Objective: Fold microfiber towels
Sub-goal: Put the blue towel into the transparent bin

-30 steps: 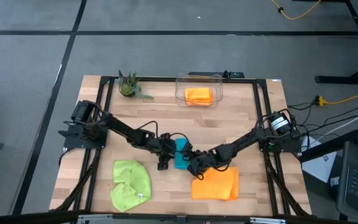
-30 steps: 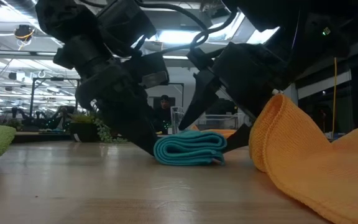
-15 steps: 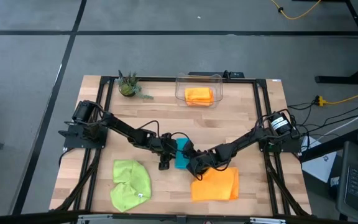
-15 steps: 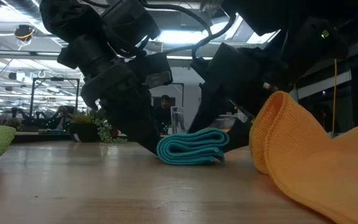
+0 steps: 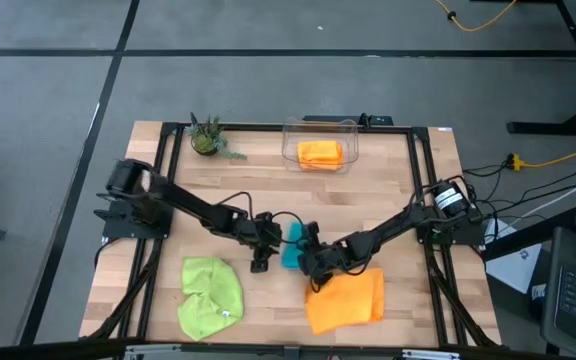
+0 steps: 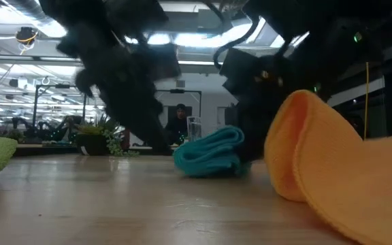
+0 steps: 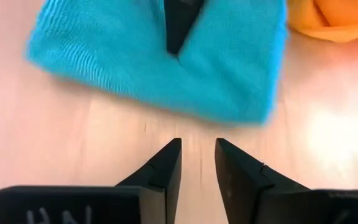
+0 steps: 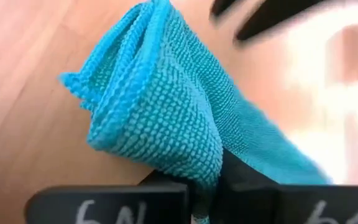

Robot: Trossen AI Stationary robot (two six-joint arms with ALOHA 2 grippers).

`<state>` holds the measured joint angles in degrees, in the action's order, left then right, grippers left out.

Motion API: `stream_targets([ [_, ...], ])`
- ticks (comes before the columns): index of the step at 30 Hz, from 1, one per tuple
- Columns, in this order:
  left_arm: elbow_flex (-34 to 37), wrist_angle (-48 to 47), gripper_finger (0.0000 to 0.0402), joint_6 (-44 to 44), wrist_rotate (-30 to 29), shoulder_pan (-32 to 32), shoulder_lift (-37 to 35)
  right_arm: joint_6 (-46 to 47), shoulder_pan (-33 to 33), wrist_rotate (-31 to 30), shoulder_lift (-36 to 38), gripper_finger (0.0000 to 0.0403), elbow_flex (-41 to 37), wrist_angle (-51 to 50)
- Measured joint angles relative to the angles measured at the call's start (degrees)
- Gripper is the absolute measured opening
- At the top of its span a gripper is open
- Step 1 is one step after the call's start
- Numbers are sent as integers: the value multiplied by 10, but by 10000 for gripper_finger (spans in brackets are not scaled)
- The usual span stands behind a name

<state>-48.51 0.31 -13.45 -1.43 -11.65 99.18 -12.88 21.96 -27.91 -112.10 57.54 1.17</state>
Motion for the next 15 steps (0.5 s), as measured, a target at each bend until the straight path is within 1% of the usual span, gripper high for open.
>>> stream_targets([
  [2,0,-56,88,0,-10,-3,-38,20,0,-9,20,17,12,-27],
  [7,0,-179,81,-1,-53,-15,-150,82,-4,-81,78,17,45,-148],
  [10,0,-219,80,-1,-85,-21,-210,98,-22,-145,117,17,76,-224],
  [12,0,-226,80,-1,-100,-25,-244,100,-44,-181,136,17,101,-268],
  [14,0,-234,80,-1,-106,-28,-271,97,-76,-201,149,17,124,-309],
  [15,0,-233,80,-1,-107,-28,-282,96,-96,-201,154,17,135,-321],
])
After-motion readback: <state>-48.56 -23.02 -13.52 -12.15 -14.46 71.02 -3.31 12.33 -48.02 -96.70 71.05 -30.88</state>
